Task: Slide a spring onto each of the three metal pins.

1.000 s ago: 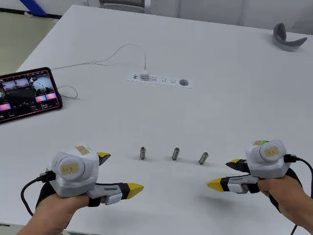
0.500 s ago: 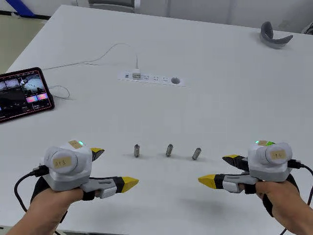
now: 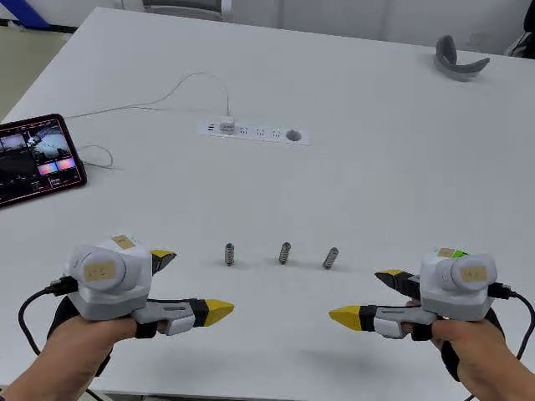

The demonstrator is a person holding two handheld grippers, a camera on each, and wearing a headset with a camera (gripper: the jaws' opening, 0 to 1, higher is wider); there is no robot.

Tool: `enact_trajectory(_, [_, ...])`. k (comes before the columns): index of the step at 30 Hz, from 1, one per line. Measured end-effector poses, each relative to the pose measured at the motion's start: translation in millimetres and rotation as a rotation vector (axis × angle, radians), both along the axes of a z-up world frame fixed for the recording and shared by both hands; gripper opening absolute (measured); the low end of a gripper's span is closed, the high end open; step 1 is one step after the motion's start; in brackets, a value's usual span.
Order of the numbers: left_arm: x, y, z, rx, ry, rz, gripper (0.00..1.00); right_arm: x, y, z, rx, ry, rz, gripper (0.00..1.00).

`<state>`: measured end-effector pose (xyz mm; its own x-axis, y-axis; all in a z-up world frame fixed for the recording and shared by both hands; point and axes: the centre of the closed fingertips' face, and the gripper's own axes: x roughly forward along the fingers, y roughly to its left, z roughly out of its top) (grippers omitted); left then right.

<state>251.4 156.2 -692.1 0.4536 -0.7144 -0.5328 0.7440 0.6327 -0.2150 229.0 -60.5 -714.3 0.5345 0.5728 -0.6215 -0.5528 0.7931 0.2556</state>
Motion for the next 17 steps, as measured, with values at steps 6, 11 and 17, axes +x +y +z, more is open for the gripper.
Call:
enact_trajectory(6, [-0.8, -0.9, 1.1, -0.009, 0.007, -0.004, 0.84, -2.0, 3.5, -0.4, 0.01, 0.003, -0.001, 0.84])
enact_trajectory(11, [0.5, 1.6, 0.1, -0.011, 0.004, 0.002, 0.86, -3.1, 5.9, -0.7, 0.016, 0.006, 0.003, 0.85])
enact_trajectory(17, [0.9, 4.0, -0.4, -0.014, 0.008, 0.008, 0.86, -3.3, 7.1, -1.8, 0.017, 0.008, 0.008, 0.85])
